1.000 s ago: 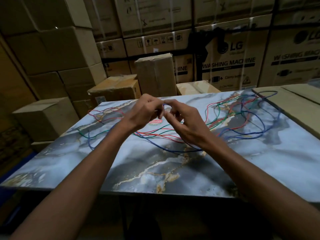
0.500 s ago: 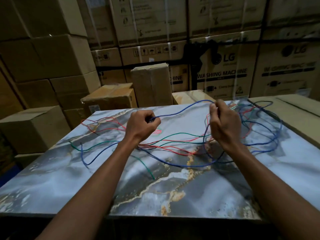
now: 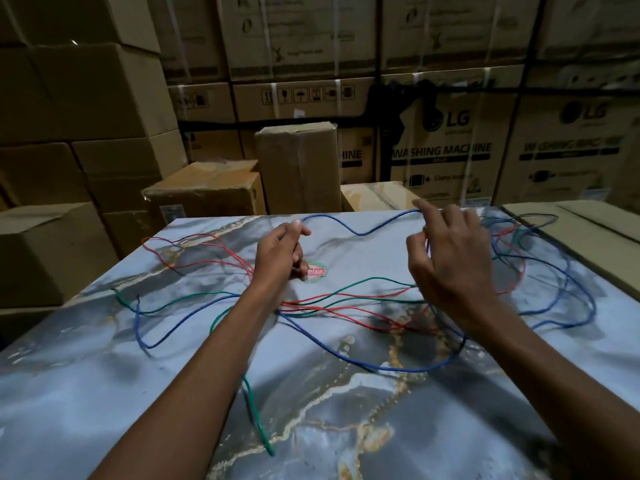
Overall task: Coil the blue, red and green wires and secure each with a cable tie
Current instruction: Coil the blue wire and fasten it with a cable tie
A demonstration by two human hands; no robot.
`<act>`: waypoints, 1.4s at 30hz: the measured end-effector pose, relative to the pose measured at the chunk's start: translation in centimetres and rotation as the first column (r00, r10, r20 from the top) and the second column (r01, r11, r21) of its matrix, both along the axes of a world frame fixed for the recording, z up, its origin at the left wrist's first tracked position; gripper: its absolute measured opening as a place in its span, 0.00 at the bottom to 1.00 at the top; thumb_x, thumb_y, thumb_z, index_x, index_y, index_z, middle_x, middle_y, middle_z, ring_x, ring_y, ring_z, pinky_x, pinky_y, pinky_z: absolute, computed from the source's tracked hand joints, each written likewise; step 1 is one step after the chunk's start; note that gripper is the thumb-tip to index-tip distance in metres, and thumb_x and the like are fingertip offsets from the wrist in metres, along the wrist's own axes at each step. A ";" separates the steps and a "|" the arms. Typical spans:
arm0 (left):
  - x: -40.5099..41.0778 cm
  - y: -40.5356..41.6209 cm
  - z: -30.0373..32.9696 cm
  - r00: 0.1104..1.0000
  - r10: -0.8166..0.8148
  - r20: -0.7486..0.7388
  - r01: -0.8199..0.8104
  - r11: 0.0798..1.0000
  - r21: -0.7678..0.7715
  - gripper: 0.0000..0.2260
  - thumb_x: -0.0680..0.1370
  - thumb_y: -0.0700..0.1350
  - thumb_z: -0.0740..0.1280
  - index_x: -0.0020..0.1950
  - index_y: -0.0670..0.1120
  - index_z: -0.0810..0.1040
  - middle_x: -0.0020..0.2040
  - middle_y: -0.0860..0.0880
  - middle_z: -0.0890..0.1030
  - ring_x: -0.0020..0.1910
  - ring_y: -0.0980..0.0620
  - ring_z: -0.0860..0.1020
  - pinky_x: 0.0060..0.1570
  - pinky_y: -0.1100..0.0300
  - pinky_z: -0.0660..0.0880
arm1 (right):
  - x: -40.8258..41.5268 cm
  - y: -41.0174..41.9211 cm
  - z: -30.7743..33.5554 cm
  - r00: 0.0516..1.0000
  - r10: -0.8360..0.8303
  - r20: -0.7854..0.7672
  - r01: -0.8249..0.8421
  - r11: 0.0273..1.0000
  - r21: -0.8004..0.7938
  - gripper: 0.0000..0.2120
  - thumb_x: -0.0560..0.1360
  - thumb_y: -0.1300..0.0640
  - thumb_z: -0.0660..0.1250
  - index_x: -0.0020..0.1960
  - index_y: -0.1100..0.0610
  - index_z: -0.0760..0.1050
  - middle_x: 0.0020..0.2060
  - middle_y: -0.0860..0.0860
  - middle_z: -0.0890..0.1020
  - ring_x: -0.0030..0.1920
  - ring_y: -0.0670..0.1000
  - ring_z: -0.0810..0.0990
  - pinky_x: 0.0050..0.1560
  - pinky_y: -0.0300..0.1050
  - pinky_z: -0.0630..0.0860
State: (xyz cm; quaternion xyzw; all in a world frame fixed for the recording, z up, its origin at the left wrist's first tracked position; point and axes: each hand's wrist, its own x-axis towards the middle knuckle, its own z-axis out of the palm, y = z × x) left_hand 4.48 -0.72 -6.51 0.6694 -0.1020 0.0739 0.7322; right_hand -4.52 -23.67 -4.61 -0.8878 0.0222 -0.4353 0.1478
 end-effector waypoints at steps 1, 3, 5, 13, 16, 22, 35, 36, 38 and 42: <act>-0.1 0.0 0.1 1.000 0.015 0.003 -0.015 1.000 -0.009 0.14 0.85 0.51 0.60 0.48 0.44 0.77 0.24 0.51 0.64 0.22 0.53 0.73 0.26 0.62 0.72 | 0.1 0.2 0.6 1.000 0.016 -0.009 -0.016 1.000 0.012 0.32 0.74 0.47 0.49 0.74 0.56 0.72 0.50 0.60 0.78 0.52 0.60 0.72 0.51 0.55 0.70; -0.2 -0.3 -0.1 0.998 0.054 -0.030 -0.056 0.997 -0.048 0.13 0.86 0.49 0.57 0.48 0.43 0.75 0.22 0.52 0.64 0.22 0.53 0.77 0.25 0.61 0.74 | 0.6 0.2 1.9 0.997 0.065 -0.033 -0.063 0.996 0.068 0.32 0.76 0.48 0.50 0.77 0.57 0.68 0.51 0.62 0.79 0.52 0.61 0.74 0.50 0.55 0.71; -0.3 -0.8 -0.2 0.991 0.098 -0.087 -0.106 0.990 -0.091 0.14 0.87 0.48 0.55 0.47 0.43 0.72 0.22 0.52 0.63 0.20 0.53 0.73 0.23 0.62 0.71 | 1.2 0.8 2.8 0.996 0.063 -0.063 -0.060 0.997 0.053 0.29 0.79 0.46 0.52 0.76 0.58 0.69 0.50 0.61 0.82 0.51 0.61 0.77 0.46 0.52 0.71; -1.4 -1.7 0.1 0.982 -0.084 -0.168 0.057 0.986 -0.159 0.13 0.85 0.47 0.52 0.44 0.44 0.70 0.23 0.52 0.58 0.22 0.48 0.71 0.30 0.58 0.70 | 2.0 4.5 0.3 0.985 0.066 -0.161 -0.104 0.964 -0.245 0.19 0.77 0.43 0.60 0.51 0.55 0.84 0.43 0.55 0.83 0.48 0.57 0.77 0.49 0.52 0.70; -2.0 -2.1 0.1 0.949 -0.262 -0.177 0.209 0.940 -0.270 0.16 0.85 0.48 0.52 0.42 0.45 0.70 0.21 0.53 0.58 0.27 0.46 0.78 0.36 0.56 0.76 | 2.3 4.4 -1.2 0.977 0.035 -0.210 -0.095 0.954 -0.284 0.20 0.77 0.45 0.58 0.59 0.54 0.81 0.50 0.55 0.79 0.53 0.57 0.73 0.52 0.54 0.70; -3.8 -2.8 1.3 0.781 -0.616 -0.102 0.526 0.737 -0.424 0.18 0.85 0.50 0.54 0.37 0.47 0.68 0.23 0.53 0.59 0.19 0.57 0.56 0.24 0.62 0.53 | 3.3 3.8 -1.9 0.937 0.334 -0.106 -0.343 0.936 -0.078 0.25 0.78 0.63 0.63 0.75 0.59 0.69 0.62 0.61 0.75 0.62 0.60 0.72 0.58 0.54 0.75; -5.1 -3.3 2.3 0.636 -0.768 -0.075 0.632 0.574 -0.521 0.17 0.84 0.50 0.55 0.39 0.45 0.71 0.31 0.52 0.63 0.25 0.58 0.60 0.28 0.64 0.60 | 3.8 2.6 -2.1 0.924 0.354 -0.144 -0.349 0.935 0.058 0.13 0.86 0.51 0.55 0.50 0.55 0.74 0.35 0.48 0.75 0.38 0.57 0.74 0.36 0.52 0.68; -5.1 -3.3 2.4 0.658 -0.750 -0.059 0.609 0.578 -0.544 0.17 0.84 0.50 0.55 0.39 0.45 0.73 0.31 0.52 0.64 0.25 0.58 0.61 0.28 0.65 0.61 | 3.7 2.5 -2.2 0.910 0.382 -0.164 -0.373 0.924 0.084 0.14 0.86 0.50 0.56 0.49 0.55 0.75 0.32 0.45 0.73 0.36 0.56 0.74 0.36 0.51 0.66; -5.2 -3.5 2.7 0.713 -0.700 -0.047 0.549 0.598 -0.584 0.20 0.85 0.50 0.55 0.39 0.44 0.78 0.31 0.51 0.68 0.25 0.58 0.63 0.28 0.66 0.64 | 3.4 2.3 -2.4 0.874 0.440 -0.208 -0.421 0.898 0.131 0.14 0.86 0.49 0.56 0.48 0.53 0.77 0.28 0.44 0.70 0.33 0.52 0.72 0.35 0.49 0.63; -4.9 -3.3 2.8 0.789 -0.612 -0.060 0.446 0.637 -0.628 0.24 0.84 0.52 0.56 0.33 0.45 0.80 0.35 0.48 0.78 0.30 0.55 0.77 0.33 0.62 0.78 | 2.5 2.9 -2.6 0.861 0.363 -0.356 -0.400 0.916 -0.033 0.13 0.86 0.48 0.55 0.57 0.53 0.75 0.38 0.52 0.80 0.40 0.58 0.77 0.37 0.49 0.65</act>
